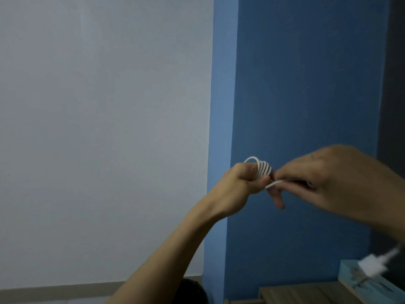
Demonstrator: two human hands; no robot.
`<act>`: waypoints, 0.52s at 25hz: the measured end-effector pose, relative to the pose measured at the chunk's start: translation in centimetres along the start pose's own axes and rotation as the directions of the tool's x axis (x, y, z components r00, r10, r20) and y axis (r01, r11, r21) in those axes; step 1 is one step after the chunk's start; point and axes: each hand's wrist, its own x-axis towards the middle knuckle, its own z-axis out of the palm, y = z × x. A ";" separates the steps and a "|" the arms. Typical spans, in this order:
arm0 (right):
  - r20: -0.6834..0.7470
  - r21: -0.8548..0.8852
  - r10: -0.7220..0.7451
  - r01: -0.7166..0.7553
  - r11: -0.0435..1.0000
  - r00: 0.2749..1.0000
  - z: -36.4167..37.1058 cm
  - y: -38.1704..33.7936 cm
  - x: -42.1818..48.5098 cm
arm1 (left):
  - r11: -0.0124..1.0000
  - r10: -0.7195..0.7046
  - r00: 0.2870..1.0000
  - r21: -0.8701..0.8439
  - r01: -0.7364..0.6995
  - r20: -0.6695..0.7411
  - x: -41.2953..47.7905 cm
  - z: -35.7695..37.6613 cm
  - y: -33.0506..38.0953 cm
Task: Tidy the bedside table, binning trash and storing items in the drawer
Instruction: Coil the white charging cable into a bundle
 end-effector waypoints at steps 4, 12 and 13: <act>-0.207 0.345 0.118 -0.040 0.938 0.971 -0.1 1.5 0.9 | 0.927 0.075 0.984 -0.374 -0.010 0.159 -1.0 0.4 1.1; 0.012 0.952 0.544 -0.176 0.250 0.839 4.1 -0.2 1.6 | 0.822 0.141 0.987 -0.564 -0.076 0.073 -0.8 1.6 2.0; 0.050 0.960 0.571 -0.197 0.199 0.819 4.4 -0.5 1.7 | 0.821 0.138 0.988 -0.566 -0.077 0.064 -0.8 1.7 2.1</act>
